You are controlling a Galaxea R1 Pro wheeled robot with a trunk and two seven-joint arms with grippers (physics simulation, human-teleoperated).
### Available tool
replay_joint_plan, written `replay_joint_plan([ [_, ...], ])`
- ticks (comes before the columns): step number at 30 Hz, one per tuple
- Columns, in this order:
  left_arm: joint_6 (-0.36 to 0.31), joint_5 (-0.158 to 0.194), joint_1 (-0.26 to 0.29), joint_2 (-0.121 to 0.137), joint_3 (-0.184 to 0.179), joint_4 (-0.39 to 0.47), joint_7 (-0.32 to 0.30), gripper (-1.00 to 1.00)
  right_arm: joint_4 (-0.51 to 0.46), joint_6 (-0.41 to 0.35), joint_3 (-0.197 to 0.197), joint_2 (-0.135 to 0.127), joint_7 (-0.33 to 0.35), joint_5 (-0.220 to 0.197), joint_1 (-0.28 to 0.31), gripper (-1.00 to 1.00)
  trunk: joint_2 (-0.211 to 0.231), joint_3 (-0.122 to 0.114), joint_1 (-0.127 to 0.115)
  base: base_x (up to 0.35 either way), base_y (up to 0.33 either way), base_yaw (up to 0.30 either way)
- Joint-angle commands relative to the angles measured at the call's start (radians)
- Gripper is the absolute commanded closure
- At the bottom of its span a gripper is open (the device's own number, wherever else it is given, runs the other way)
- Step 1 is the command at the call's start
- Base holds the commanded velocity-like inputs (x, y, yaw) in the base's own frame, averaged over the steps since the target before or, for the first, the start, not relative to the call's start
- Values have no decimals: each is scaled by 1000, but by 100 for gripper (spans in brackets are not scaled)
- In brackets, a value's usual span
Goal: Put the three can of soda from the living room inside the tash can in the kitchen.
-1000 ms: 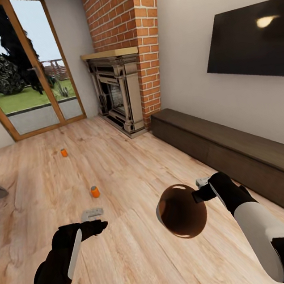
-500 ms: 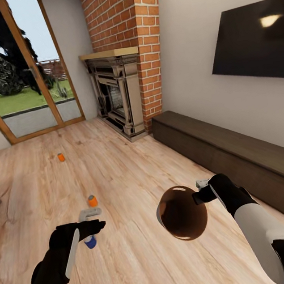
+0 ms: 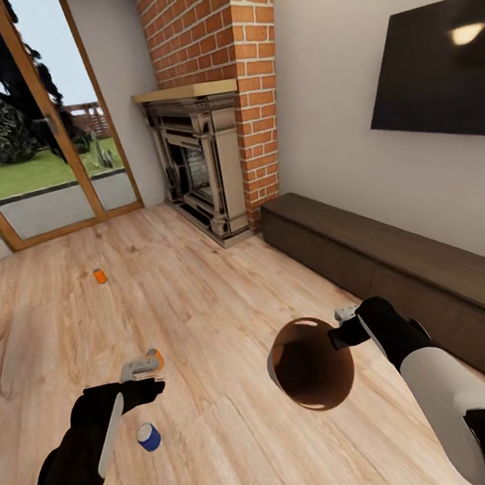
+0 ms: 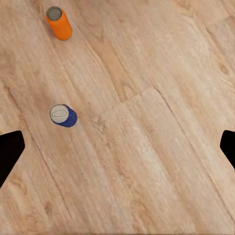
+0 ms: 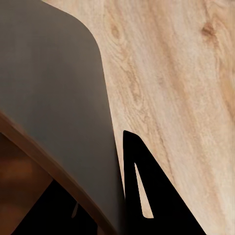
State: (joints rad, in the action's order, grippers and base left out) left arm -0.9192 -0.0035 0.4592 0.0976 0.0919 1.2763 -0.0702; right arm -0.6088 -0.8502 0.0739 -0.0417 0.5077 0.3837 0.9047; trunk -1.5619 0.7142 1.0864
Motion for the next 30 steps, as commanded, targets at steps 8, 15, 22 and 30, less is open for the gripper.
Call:
replay_joint_plan([
  [8,171,10,1,67,51,-237,-2,-100,-1,-10,4,15,4,-20,0,100,0,0,0,111,0,0],
  [15,254,9,0,107,148,-266,-3,-100,-3,-82,3,17,3,-19,9,100,0,0,0,182,48,0],
  [22,296,13,-3,110,163,-268,-16,-100,-4,-166,3,18,3,-17,101,100,0,6,0,302,32,0],
  [30,302,15,-3,107,162,-266,-36,-100,-7,-197,4,9,0,-17,155,100,0,17,0,321,3,0],
])
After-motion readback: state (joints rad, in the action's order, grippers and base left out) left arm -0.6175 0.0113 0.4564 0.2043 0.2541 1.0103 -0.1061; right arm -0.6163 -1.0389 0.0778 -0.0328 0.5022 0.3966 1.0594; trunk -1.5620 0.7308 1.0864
